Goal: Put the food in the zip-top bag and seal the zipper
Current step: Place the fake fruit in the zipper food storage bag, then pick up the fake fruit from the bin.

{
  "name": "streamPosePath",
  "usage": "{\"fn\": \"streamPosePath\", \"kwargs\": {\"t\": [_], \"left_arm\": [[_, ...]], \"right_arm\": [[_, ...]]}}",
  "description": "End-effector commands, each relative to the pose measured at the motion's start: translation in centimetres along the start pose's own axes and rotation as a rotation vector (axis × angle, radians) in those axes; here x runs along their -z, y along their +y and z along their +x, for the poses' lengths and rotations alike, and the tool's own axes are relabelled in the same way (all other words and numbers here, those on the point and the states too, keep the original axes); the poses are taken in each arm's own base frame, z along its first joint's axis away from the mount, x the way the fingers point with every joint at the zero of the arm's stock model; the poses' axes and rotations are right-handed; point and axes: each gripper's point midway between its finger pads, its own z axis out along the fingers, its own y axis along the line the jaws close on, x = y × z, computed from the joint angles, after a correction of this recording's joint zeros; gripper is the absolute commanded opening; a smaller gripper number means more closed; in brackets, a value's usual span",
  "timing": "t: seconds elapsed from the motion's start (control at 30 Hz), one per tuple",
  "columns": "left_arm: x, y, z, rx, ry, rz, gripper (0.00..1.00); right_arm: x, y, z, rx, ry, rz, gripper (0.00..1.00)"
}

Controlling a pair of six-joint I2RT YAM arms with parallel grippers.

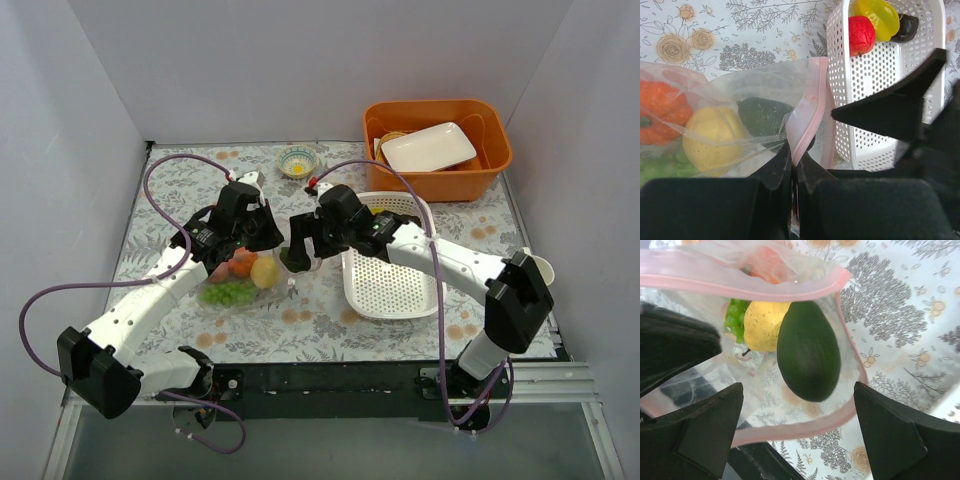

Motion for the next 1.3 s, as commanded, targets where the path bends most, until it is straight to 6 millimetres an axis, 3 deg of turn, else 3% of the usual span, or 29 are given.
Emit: {"fn": "streamPosePath", "kwargs": {"t": [0.0,0.13,0.27,0.4,0.47,0.5,0.57,0.6,0.67,0.9,1.17,1.27], "left_arm": [[1.2,-0.8,-1.8,0.009,-0.070,0.014,0.02],[1.3,-0.4,-1.8,0.013,-0.076,-0.002,0.02],[2.1,-0.2,-2.6,0.028,-0.121,-0.012,0.00],[3.7,-0.5,-3.9,0.058,-0.207,0.015,0.04],[3.8,-0.3,-3.8,0.042,-0.194,-0.002,0.00],[3.3,0.1,-3.4,0.044,-0.171,-0.028,0.00],[3.3,0.7,-3.4,0.066,-0.172,-0.067,0.00],[3.9,-0.1,-3.5,0.048,-0.178,-0.014,0.00],[4.2,-0.9,-3.4,0.007,-0.177,0.042,0.00],[1.7,-0.4,-0.7,-0.020,-0.031,0.020,0.00],[1.4,-0.8,-0.6,-0.022,-0.026,0.038,0.00],[1.3,-0.7,-0.5,-0.019,-0.020,0.036,0.00]], "right_arm": [[4.5,0.2,-3.9,0.031,-0.177,0.069,0.98],[8.1,-2.0,-5.3,0.012,-0.282,0.159,0.98],[10.3,-6.0,-5.2,-0.039,-0.339,0.297,0.98],[9.8,-11.5,-2.9,-0.107,-0.237,0.450,0.98],[9.2,-13.1,-1.9,-0.127,-0.186,0.479,0.98],[8.8,-14.7,-1.7,-0.145,-0.163,0.506,0.98],[8.3,-15.7,-1.5,-0.160,-0.129,0.499,0.97],[8.1,-16.8,-1.9,-0.172,-0.125,0.514,0.96],[8.0,-17.3,-2.3,-0.168,-0.119,0.512,0.96],[5.2,-18.6,-3.7,-0.164,-0.103,0.475,0.96],[2.1,-20.0,-4.8,-0.171,-0.091,0.467,0.93],[1.0,-20.3,-4.5,-0.174,-0.082,0.460,0.84]]}}
